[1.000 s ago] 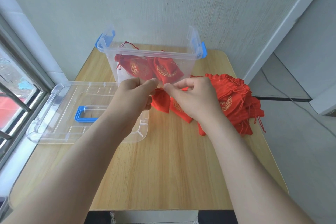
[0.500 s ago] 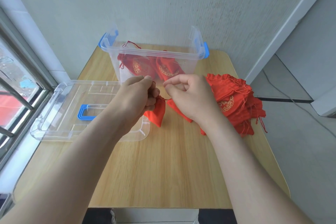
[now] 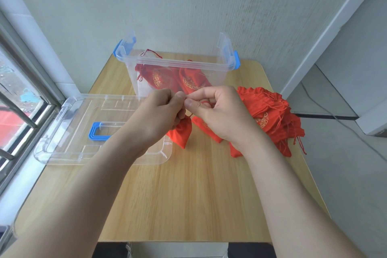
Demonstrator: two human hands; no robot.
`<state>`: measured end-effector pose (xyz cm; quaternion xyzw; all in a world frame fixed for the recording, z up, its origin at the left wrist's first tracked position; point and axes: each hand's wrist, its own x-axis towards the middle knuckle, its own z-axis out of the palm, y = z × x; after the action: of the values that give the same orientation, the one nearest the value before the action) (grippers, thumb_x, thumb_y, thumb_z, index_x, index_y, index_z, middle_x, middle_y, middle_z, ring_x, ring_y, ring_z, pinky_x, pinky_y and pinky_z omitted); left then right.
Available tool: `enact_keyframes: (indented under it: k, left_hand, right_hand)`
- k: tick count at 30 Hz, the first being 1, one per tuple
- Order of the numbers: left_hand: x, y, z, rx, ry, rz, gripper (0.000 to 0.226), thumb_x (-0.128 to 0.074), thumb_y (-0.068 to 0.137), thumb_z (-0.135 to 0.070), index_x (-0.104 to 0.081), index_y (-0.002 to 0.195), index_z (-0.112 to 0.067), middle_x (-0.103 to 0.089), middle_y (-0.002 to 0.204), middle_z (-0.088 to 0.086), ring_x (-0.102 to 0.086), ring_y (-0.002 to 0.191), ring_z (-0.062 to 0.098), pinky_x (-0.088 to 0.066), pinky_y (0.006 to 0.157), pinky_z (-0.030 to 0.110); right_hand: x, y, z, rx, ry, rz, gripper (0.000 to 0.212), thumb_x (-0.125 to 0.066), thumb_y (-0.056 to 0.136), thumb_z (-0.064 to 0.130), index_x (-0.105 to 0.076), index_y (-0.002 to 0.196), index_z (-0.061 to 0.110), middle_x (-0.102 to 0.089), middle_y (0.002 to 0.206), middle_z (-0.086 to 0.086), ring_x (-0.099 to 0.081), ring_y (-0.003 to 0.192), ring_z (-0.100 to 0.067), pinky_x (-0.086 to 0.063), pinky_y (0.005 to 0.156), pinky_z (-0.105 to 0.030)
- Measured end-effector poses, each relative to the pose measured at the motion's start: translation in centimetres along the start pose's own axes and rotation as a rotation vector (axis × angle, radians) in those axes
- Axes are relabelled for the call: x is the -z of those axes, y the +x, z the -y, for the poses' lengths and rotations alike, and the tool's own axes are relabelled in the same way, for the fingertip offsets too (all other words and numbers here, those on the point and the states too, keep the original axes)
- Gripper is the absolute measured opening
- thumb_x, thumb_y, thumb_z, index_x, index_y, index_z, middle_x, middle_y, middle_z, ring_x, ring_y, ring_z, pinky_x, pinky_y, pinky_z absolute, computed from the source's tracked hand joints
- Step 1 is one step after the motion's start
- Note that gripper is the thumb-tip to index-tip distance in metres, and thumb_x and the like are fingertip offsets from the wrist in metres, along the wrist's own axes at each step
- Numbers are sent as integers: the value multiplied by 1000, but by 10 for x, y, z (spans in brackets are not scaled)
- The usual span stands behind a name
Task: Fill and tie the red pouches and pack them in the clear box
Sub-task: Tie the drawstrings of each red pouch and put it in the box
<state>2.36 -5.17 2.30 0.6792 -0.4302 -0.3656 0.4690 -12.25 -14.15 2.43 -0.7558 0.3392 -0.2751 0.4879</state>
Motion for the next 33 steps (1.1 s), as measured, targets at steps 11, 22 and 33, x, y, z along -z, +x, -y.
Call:
enact_keyframes:
  k: [11, 22, 33]
  left_hand:
    - [-9, -1, 3, -56, 25, -33, 35, -49, 112, -35, -50, 91, -6, -63, 70, 0, -51, 54, 10, -45, 63, 36]
    - [4, 1, 1, 110, -333, 47, 19, -67, 103, -20, -70, 101, -1, -69, 78, 8, -62, 65, 15, -59, 67, 26]
    - [4, -10, -9, 45, 65, -46, 10, -76, 95, -12, -83, 89, -11, -79, 76, 10, -79, 78, 25, -67, 79, 36]
  right_hand:
    - [-5, 1, 3, -47, -83, -50, 19, -71, 93, 18, -74, 74, 16, -53, 58, 6, -43, 53, -4, -36, 51, -16]
    - [-10, 4, -1, -39, -76, -98, 20, -63, 98, 22, -66, 79, 17, -59, 60, 17, -51, 60, -1, -41, 63, -25]
    - [-7, 2, -4, -24, -313, -95, 19, -65, 93, 27, -67, 75, 20, -60, 59, 12, -53, 57, -3, -35, 52, -14]
